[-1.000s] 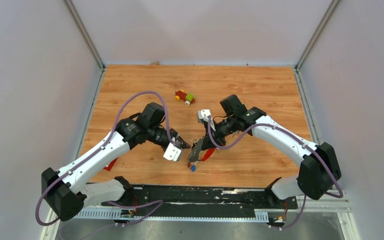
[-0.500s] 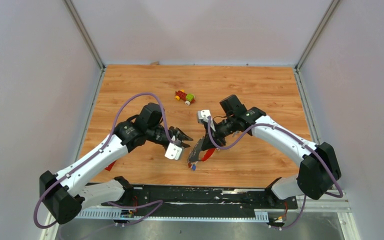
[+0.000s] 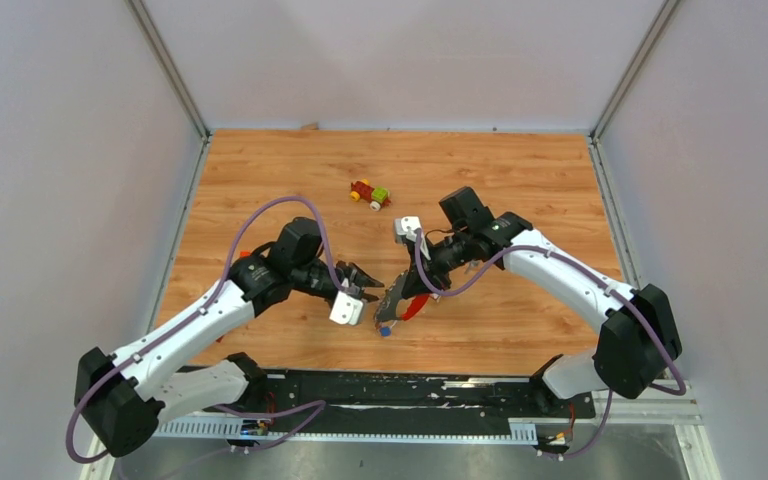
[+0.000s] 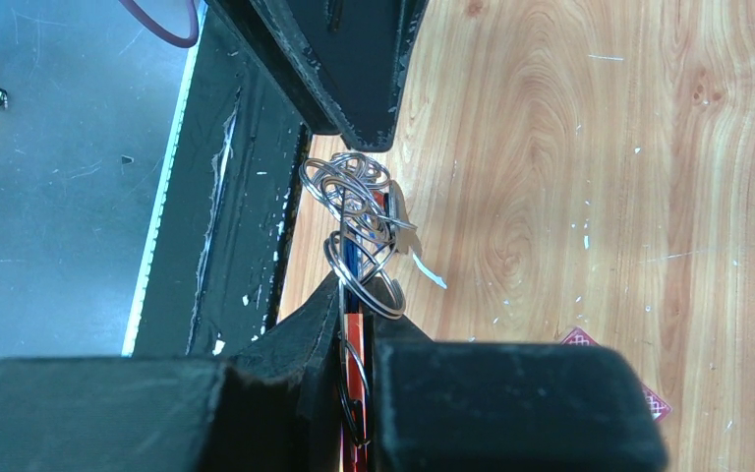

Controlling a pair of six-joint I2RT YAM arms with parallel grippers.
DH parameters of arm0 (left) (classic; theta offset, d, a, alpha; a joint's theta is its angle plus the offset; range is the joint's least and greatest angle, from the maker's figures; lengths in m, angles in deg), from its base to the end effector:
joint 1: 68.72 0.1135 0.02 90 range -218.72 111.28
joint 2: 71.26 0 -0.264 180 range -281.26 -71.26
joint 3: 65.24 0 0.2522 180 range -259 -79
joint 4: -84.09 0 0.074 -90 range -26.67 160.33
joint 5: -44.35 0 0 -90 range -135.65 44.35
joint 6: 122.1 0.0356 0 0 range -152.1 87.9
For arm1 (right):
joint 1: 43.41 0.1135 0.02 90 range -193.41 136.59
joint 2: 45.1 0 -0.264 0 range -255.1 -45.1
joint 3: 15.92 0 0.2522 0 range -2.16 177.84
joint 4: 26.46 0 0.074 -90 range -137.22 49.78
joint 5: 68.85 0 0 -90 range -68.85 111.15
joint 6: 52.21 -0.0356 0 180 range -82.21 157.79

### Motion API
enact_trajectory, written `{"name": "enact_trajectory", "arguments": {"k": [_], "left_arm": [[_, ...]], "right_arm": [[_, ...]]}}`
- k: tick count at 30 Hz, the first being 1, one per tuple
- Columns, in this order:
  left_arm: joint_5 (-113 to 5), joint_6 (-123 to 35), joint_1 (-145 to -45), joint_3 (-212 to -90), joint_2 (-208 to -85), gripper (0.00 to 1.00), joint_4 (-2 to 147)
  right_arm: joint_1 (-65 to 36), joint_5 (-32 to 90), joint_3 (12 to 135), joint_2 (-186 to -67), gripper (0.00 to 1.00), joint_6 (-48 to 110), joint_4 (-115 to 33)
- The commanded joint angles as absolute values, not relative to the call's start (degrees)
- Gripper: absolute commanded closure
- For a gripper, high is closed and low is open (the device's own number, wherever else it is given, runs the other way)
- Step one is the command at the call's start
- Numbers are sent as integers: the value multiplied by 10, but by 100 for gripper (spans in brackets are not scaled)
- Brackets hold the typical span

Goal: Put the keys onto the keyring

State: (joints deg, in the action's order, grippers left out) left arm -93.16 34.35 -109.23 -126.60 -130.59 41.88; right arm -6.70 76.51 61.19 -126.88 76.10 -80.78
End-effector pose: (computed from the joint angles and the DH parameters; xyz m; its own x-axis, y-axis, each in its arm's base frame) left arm 0.1443 -0.1579 0.2862 0.5989 0.3027 -0.7414 0.7961 -0.3252 0.5103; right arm 0.2087 0.1921 0.2735 -0.1179 -0.5274 -0.8414 -0.9592 -0.1589 0.2339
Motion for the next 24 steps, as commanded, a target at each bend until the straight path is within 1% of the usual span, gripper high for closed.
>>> {"name": "enact_trajectory", "arguments": {"k": [1, 10, 14, 24], "left_arm": [[-921, 372, -1092, -1260, -1285, 61, 425], [-909, 437, -1093, -1226, -1273, 61, 414], [-921, 468, -1092, -1212, -1271, 56, 408], [-945, 454, -1101, -1212, -1293, 49, 447]], "right_arm": [[-69, 787, 637, -1259, 100, 753, -793], [-70, 788, 638, -1262, 100, 754, -796], [-70, 787, 639, -1265, 100, 755, -797], [-70, 787, 641, -1274, 100, 760, -801]]}}
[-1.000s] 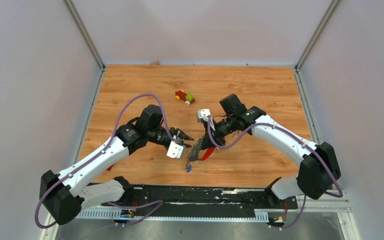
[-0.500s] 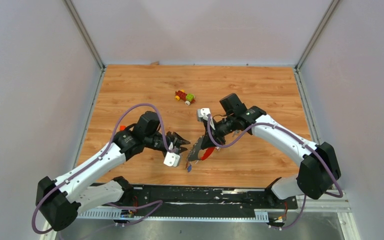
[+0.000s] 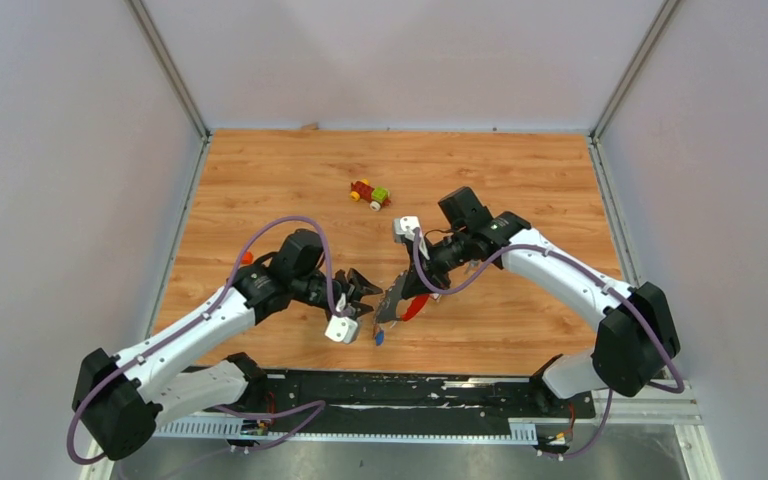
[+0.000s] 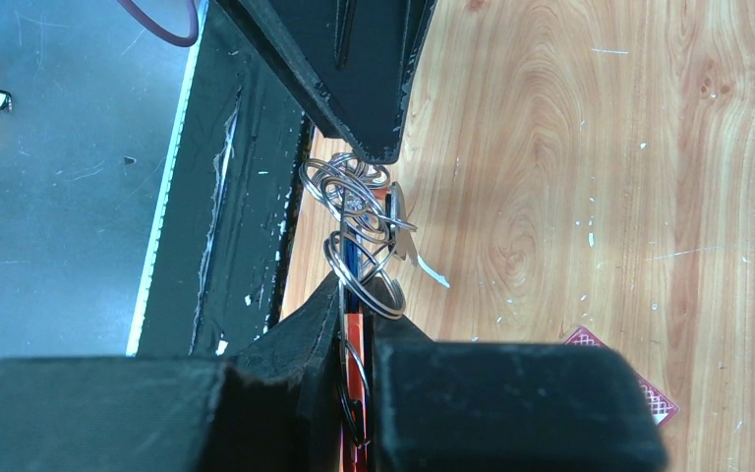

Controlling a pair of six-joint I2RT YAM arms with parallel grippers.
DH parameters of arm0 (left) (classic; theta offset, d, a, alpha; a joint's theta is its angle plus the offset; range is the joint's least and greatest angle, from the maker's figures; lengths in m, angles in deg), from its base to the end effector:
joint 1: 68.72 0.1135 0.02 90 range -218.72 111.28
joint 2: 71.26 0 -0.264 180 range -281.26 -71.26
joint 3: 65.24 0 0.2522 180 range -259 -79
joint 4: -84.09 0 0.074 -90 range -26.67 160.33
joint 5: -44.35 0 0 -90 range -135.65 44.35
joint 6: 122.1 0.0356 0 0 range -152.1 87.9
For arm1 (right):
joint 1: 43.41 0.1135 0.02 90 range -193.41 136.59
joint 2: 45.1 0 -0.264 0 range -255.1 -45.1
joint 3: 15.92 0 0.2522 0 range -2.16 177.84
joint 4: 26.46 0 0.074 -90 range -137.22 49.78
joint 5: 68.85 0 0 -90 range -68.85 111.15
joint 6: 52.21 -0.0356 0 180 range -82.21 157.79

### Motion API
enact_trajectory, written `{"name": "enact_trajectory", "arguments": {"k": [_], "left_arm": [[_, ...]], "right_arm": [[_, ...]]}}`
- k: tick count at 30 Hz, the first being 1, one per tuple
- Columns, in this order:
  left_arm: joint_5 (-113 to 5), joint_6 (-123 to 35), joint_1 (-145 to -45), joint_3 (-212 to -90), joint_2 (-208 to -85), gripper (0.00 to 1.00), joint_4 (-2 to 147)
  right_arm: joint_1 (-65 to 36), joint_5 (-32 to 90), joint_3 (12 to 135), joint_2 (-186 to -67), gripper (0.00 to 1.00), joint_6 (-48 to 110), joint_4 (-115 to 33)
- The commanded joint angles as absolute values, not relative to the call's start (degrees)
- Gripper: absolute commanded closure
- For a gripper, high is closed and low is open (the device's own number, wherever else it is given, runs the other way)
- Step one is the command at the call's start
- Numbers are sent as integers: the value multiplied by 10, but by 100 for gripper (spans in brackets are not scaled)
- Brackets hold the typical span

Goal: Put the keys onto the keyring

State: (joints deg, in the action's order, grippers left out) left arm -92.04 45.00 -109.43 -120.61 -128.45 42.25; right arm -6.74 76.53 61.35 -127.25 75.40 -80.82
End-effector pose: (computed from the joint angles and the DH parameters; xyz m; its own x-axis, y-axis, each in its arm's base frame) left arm 0.1350 -0.1502 0.2593 0.7087 0.2771 -0.6488 0.6992 -0.3985 0.5936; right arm 0.2098 0.1928 0.2726 -0.1329 -0.5312 -0.8367 -0.9568 -0.1513 0.2481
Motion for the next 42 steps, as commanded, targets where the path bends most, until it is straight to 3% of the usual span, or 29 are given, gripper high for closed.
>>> {"name": "enact_trajectory", "arguments": {"k": [1, 8, 15, 24, 26, 34, 42], "left_arm": [[-945, 452, -1102, -1213, -1296, 48, 449], [-941, 432, -1112, -1204, -1309, 50, 483], [-943, 419, -1114, -1207, -1307, 69, 486], [-947, 402, -1114, -1203, -1304, 81, 489], [-945, 391, -1113, -1201, -1302, 80, 493], [-937, 334, -1113, -1183, -1296, 60, 539], [-931, 289, -1114, -1171, -1297, 64, 590]], "right_arm": [[-70, 787, 641, -1275, 100, 759, -801], [-70, 788, 642, -1277, 100, 762, -804], [-70, 786, 642, -1281, 100, 765, -806], [-70, 783, 644, -1284, 100, 767, -809], [-70, 782, 645, -1285, 100, 768, -810], [-70, 784, 646, -1285, 100, 770, -814], [-70, 782, 648, -1289, 100, 773, -816]]}}
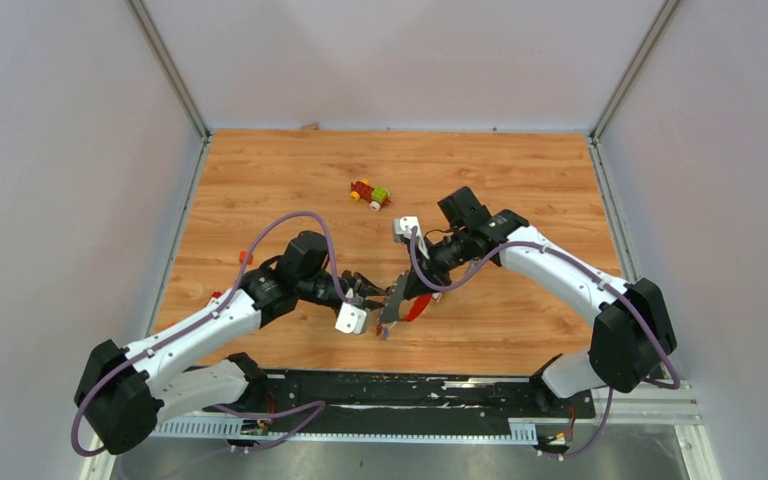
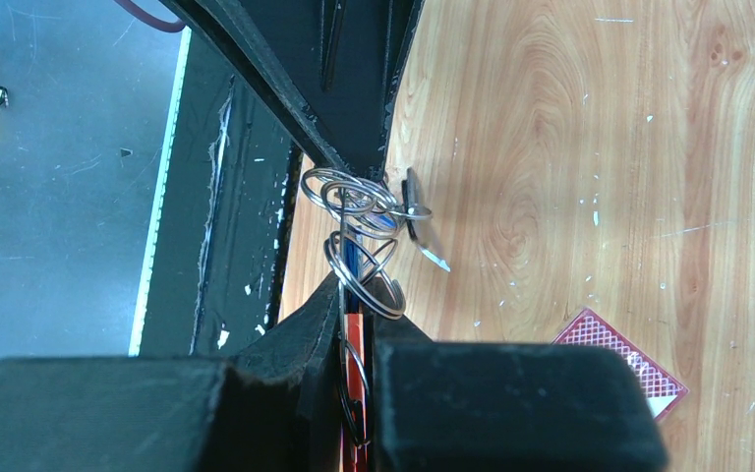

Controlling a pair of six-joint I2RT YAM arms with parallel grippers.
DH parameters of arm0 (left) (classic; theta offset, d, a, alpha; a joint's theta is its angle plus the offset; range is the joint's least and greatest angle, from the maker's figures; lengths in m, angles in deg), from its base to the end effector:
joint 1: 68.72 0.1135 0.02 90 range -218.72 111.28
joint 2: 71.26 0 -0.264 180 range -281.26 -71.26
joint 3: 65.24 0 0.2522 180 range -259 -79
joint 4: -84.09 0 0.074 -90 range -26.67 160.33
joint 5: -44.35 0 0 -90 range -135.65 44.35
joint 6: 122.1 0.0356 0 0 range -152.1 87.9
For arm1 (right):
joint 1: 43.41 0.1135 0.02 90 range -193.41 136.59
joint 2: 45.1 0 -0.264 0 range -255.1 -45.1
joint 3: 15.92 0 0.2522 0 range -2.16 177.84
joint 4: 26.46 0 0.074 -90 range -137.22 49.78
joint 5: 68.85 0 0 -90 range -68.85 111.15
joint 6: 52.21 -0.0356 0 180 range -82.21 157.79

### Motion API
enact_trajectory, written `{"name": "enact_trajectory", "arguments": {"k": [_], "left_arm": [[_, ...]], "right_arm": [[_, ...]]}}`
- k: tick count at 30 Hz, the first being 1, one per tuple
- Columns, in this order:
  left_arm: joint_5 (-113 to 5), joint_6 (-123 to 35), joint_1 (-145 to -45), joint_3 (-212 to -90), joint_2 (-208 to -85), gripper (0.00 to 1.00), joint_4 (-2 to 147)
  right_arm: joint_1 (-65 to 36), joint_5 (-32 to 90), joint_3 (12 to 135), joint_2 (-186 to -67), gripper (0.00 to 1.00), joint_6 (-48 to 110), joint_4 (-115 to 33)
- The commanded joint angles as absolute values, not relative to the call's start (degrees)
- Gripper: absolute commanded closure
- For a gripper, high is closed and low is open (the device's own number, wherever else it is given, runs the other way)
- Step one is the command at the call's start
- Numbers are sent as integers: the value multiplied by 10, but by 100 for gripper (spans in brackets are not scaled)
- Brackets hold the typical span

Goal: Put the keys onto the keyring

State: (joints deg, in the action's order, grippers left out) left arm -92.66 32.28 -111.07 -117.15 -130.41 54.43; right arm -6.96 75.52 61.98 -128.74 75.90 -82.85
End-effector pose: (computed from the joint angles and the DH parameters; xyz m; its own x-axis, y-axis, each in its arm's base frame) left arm 0.1402 -0.1630 0.2494 0.6121 0.2740 -0.7418 0.7857 -0.3172 0.5312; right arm 0.2128 0.1932 0.2669 -0.1573 -0.5631 -0.8113 -0.9517 -0.1331 0.2768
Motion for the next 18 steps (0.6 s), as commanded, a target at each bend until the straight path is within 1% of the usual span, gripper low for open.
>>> {"name": "enact_trajectory", "arguments": {"k": [1, 18], "left_arm": [[-930, 287, -1114, -1171, -1296, 65, 591], [-916, 289, -1114, -1163, -1299, 87, 600]], "right_arm": [[-69, 783, 647, -1289, 100, 773, -816], [-70, 782, 647, -1289, 100, 774, -818]]}}
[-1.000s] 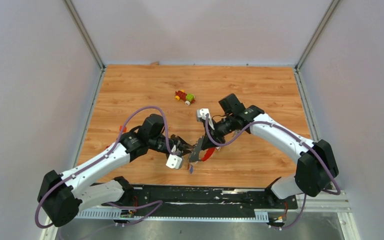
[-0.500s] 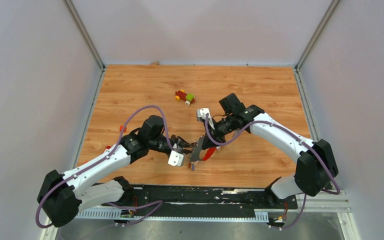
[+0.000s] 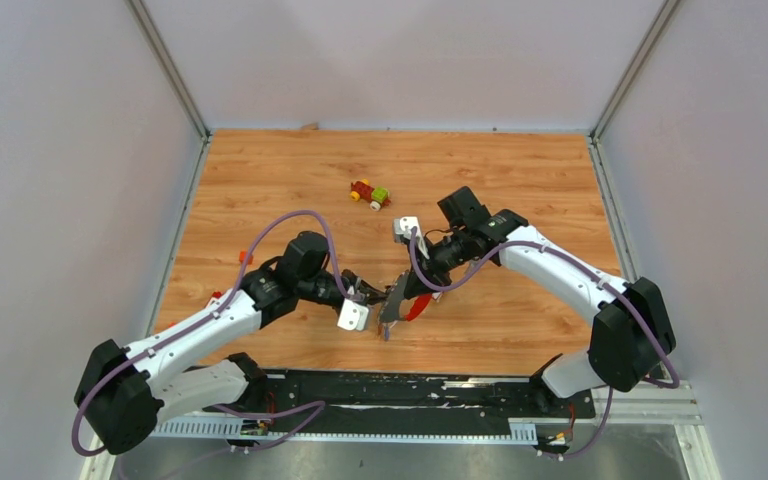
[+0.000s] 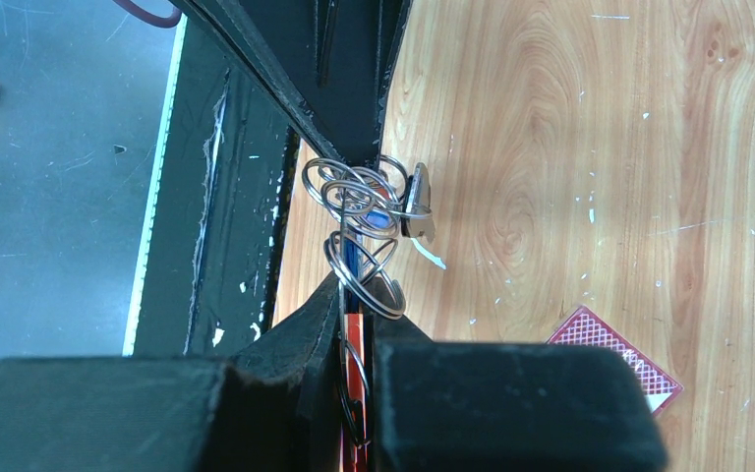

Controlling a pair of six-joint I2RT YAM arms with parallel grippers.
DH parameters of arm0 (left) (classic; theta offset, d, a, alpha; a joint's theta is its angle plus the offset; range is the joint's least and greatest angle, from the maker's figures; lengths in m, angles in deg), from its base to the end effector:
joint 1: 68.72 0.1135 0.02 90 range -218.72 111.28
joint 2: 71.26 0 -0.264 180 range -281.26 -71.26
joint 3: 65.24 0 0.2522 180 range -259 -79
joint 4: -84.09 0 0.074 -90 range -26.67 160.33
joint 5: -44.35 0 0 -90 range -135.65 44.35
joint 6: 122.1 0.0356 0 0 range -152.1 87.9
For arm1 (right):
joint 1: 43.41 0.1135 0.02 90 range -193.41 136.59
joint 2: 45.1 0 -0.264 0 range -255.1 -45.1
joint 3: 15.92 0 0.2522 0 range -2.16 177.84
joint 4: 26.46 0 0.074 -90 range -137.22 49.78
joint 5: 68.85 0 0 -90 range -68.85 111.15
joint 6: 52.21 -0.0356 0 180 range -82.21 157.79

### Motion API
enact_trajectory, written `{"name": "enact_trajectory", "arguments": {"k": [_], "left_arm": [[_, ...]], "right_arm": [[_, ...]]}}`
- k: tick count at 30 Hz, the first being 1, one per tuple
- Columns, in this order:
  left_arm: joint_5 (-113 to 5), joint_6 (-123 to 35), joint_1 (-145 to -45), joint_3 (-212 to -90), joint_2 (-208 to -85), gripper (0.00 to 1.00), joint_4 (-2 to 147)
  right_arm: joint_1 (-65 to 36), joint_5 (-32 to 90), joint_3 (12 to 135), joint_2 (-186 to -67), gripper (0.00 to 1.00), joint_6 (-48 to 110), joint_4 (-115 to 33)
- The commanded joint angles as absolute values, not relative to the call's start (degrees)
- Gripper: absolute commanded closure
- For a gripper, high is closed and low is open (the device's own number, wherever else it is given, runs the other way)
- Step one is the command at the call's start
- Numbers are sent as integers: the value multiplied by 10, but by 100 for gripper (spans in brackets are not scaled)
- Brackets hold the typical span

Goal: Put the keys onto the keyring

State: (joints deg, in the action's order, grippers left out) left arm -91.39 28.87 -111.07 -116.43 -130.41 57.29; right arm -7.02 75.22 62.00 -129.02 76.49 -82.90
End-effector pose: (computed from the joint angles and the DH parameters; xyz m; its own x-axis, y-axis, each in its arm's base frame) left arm 0.1422 -0.1641 0.2489 0.5868 0.2908 -0.7557 0.8076 -0.2779 0.5202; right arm 0.2137 0.1933 0.2655 -0.1507 -0.5668 -0.8099 -0.9533 -0.1337 0.2709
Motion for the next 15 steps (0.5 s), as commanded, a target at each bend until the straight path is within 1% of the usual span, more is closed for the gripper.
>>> {"name": "enact_trajectory", "arguments": {"k": [1, 4, 7, 15], "left_arm": [[-916, 289, -1113, -1164, -1299, 89, 599], [-913, 290, -1113, -1165, -1297, 93, 596], [-902, 297, -1113, -1166, -1291, 100, 587], [-908, 315, -1113, -1186, -1276, 100, 534]], "right_arm": [[-70, 782, 647, -1289, 100, 775, -818], [-70, 781, 647, -1289, 100, 775, -818], [-70, 780, 647, -1288, 100, 775, -818], [-70, 773, 648, -1293, 100, 777, -819]]}}
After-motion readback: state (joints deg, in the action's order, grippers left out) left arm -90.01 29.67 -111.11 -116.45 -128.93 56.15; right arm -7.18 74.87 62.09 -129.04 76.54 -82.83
